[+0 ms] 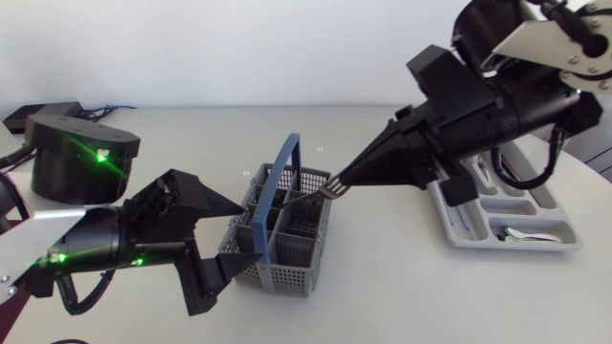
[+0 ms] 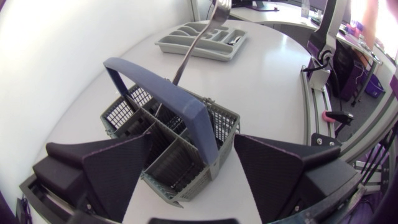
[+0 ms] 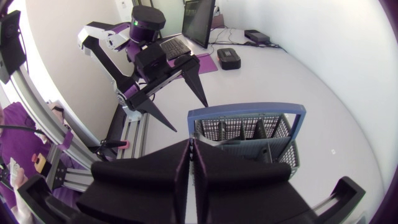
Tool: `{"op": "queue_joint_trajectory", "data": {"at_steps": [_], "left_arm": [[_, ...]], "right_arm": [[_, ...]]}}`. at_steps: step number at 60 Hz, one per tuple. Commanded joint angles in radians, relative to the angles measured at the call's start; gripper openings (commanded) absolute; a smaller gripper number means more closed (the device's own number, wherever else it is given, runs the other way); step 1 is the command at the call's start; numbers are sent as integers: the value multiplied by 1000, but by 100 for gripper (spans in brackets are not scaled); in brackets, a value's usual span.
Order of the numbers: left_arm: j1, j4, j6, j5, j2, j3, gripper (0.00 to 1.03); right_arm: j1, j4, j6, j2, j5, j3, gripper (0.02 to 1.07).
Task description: Unload the cutlery basket into the drawer organizer.
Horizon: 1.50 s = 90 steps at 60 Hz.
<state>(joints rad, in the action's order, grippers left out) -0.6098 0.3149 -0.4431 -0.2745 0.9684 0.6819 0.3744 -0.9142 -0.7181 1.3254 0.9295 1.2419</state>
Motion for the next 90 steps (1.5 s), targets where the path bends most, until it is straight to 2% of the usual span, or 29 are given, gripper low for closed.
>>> {"op": "queue_joint_trajectory", "data": {"at_steps": [1, 18, 33, 41, 53, 60, 69, 73, 83, 90], "left_arm": [[-18, -16, -14, 6, 47, 54, 92], [-79, -43, -66, 6, 171, 177, 92], [-171, -22, -151, -3, 294, 226, 96], [-176, -17, -151, -3, 316, 266, 97], [-176, 26, -146, 0, 296, 303, 97], [-171, 33, -141, 35, 251, 297, 97], [-168, 44, -129, 107, 181, 281, 96], [-171, 58, -120, 110, 138, 277, 96], [-258, 128, -89, 110, 39, 268, 96], [-304, 168, -71, 93, 36, 269, 90]], "right_arm": [[-43, -48, -66, -45, 32, -12, 8], [-172, -262, -250, -112, 104, -6, 8], [-289, -494, -521, -127, 143, -42, 8], [-342, -620, -659, -129, 164, -36, 8], [-381, -726, -754, -155, 170, -25, 8], [-424, -827, -870, -161, 172, -39, 8], [-456, -830, -889, -180, 172, -65, 8], [-462, -831, -894, -187, 172, -75, 8], [-463, -831, -897, -206, 172, -99, 8], [-463, -831, -900, -216, 173, -117, 8]]}}
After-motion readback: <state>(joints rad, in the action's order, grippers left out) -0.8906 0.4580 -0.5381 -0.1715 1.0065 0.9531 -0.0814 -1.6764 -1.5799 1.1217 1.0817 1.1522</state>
